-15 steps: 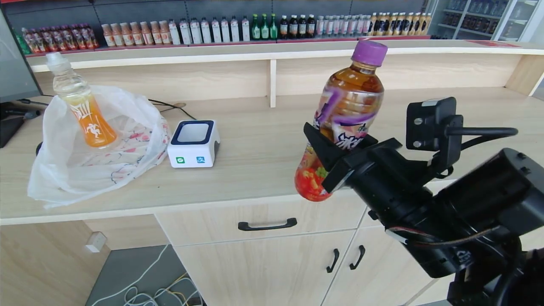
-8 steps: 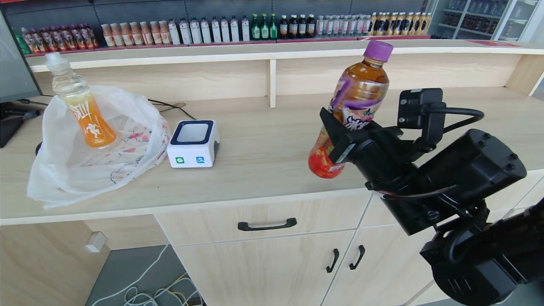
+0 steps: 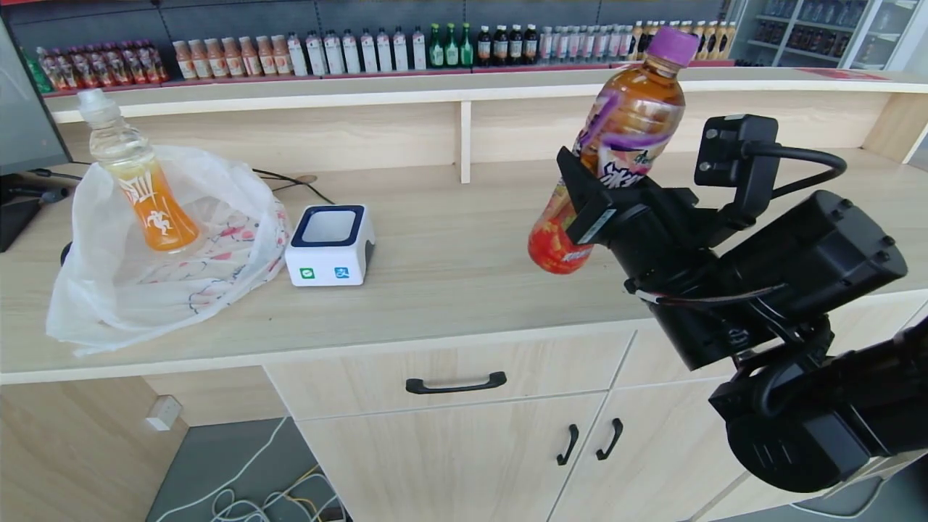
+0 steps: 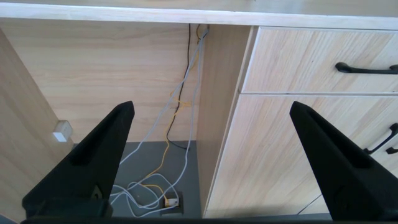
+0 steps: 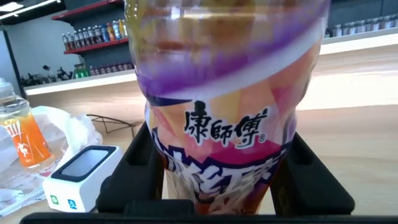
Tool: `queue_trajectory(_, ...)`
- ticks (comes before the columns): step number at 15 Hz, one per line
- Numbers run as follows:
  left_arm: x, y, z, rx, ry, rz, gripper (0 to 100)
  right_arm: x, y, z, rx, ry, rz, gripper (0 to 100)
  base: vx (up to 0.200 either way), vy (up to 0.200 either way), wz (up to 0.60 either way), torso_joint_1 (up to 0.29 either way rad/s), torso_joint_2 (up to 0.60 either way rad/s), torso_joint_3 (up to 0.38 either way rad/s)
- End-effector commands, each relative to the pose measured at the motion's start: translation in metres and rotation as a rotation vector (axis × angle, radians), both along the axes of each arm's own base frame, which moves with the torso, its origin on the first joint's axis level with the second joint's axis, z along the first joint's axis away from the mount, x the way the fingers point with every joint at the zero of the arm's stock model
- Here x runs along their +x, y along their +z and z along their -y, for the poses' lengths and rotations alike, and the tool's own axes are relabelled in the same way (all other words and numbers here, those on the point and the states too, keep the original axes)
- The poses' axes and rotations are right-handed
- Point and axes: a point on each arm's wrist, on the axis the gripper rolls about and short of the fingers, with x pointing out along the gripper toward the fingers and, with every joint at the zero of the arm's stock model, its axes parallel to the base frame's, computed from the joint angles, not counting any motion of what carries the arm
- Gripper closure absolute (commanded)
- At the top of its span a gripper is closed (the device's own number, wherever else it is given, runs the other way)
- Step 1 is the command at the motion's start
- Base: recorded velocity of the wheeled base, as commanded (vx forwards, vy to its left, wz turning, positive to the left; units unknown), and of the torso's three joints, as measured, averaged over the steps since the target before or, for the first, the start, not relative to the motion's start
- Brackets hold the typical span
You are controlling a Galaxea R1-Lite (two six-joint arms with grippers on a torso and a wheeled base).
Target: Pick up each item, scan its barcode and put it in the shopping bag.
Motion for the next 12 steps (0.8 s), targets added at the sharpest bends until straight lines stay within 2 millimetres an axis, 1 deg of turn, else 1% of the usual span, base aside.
queue_trajectory(1,0.0,0.0,0.0,0.0,0.002,0.001,0,-0.0013,0.0045,0.001,0.009,0.0,0.013,100,0.0,0.2,0.0,0.002,0.0,0.002)
queue_trajectory(12,0.0,0.0,0.0,-0.003,0.002,0.001,0,-0.0043,0.0087,0.0027,0.015,0.001,0.023,100,0.0,0.2,0.0,0.002,0.0,0.0)
